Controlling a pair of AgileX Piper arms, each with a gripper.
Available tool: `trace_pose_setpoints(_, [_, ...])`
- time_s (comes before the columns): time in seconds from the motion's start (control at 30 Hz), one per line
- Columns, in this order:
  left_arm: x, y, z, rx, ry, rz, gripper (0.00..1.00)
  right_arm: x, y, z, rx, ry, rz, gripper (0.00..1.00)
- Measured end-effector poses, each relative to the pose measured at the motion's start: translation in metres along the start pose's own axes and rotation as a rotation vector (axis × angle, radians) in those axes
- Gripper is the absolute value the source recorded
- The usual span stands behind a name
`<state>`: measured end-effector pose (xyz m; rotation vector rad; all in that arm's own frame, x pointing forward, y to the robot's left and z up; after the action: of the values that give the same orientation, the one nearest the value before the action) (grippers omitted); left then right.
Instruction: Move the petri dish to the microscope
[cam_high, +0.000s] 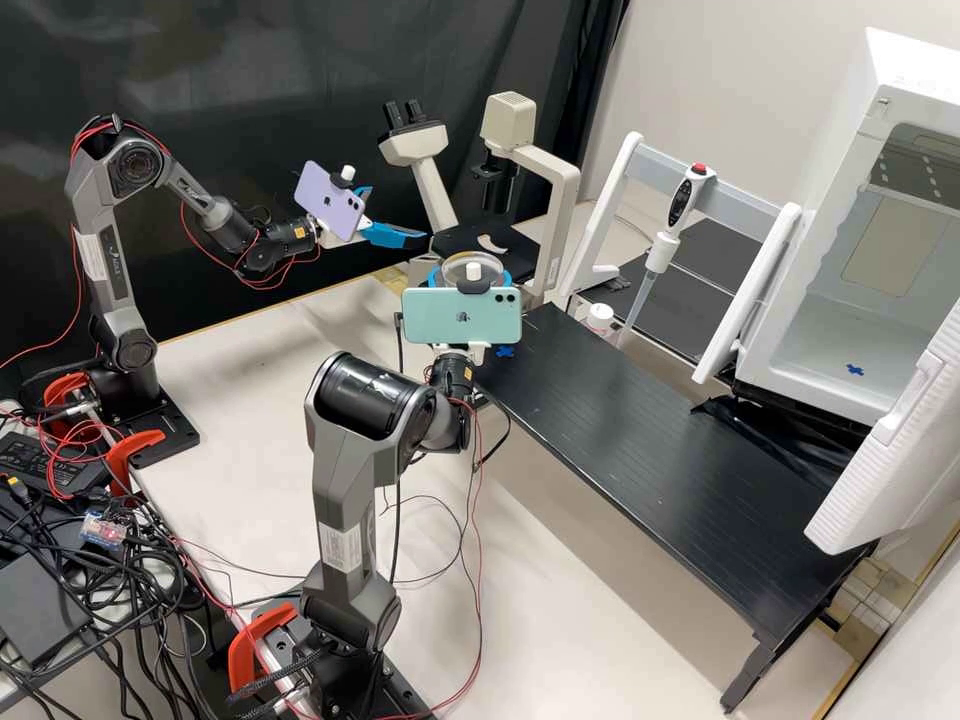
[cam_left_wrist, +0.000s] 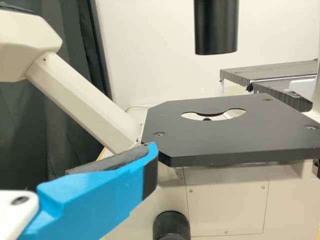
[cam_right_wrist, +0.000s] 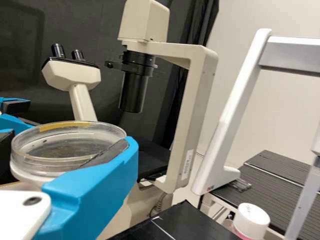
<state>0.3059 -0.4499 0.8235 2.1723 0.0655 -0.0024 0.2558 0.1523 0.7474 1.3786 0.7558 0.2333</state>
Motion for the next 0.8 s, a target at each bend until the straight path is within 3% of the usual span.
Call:
trace_pose_setpoints(0.2, [0.000, 0.000, 0.000, 0.000, 0.000, 0.000, 1.00, 0.012, -0.003, -0.007, -0.026, 0.014, 0.001, 0.00])
trace_pose_setpoints(0.63, [0.000, 0.000, 0.000, 0.000, 0.000, 0.000, 1.00, 0.063, -0.025, -0.004, 0.000, -0.089, -0.048, 0.00])
trace_pose_setpoints(0.8, [0.000, 0.000, 0.000, 0.000, 0.000, 0.000, 1.00, 0.080, -0.035, -0.005, 0.027, -0.115, -0.079, 0.00])
